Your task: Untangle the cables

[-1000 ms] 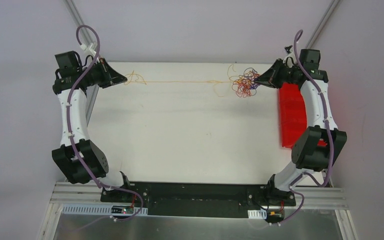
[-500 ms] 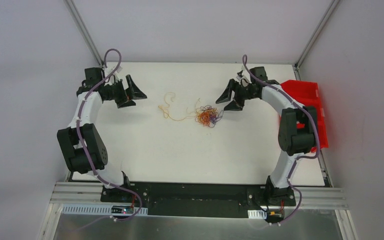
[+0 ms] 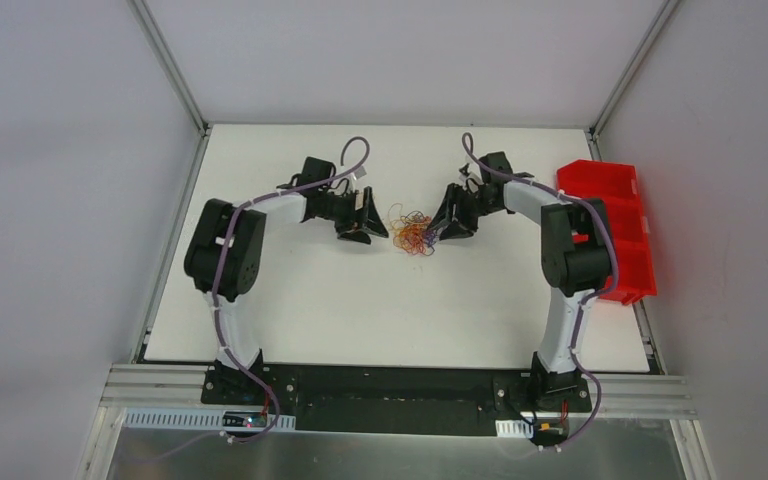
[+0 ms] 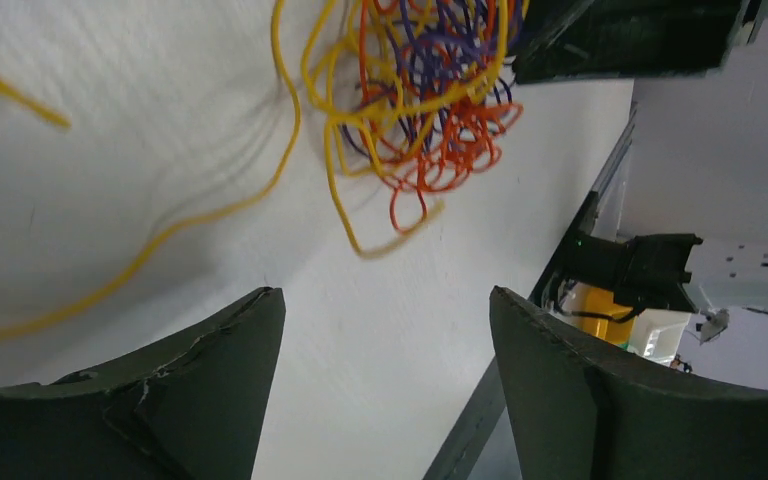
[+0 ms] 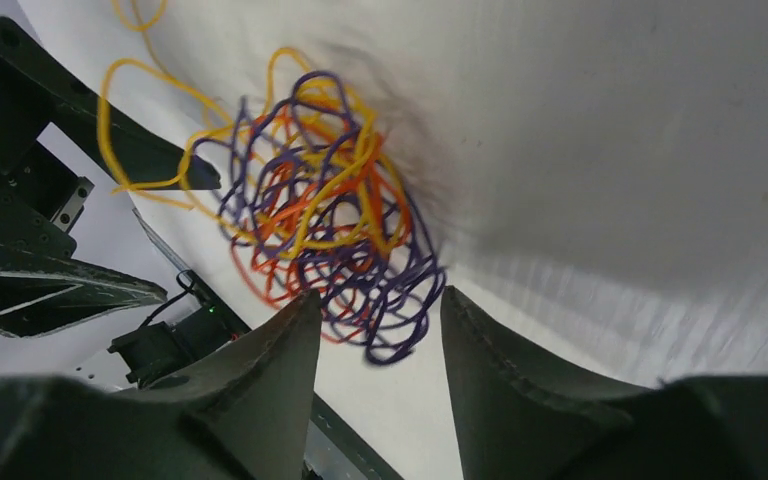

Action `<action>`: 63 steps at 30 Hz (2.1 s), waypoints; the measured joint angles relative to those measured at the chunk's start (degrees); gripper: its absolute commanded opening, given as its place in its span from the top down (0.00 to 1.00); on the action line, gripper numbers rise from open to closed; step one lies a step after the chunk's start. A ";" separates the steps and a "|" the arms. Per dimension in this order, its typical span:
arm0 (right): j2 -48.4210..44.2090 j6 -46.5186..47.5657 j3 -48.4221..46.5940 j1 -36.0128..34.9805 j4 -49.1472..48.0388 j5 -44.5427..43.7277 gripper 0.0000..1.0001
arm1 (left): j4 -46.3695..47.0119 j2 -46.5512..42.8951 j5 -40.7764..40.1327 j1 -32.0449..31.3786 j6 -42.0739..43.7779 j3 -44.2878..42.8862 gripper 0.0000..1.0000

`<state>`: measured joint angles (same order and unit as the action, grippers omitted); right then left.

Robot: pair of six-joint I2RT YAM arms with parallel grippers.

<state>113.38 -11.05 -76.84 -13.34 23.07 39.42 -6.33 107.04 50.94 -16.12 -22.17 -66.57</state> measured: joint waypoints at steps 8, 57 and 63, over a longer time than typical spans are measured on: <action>6.56 -0.98 -2.27 -0.17 -2.40 1.44 0.66 | 14.67 14.86 0.57 -5.75 -9.42 -9.38 0.17; -13.07 -6.16 -5.03 -13.84 -9.20 10.86 1.00 | -10.91 -9.55 10.64 -1.42 -4.46 -14.93 1.00; -13.18 -4.13 -5.38 -13.42 -8.17 2.67 1.00 | -7.39 -11.43 11.87 2.05 -7.26 -10.86 1.00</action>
<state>100.20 -15.18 -82.21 -26.76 14.90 42.09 -13.72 95.61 62.81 -14.06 -29.43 -77.43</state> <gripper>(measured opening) 0.060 0.050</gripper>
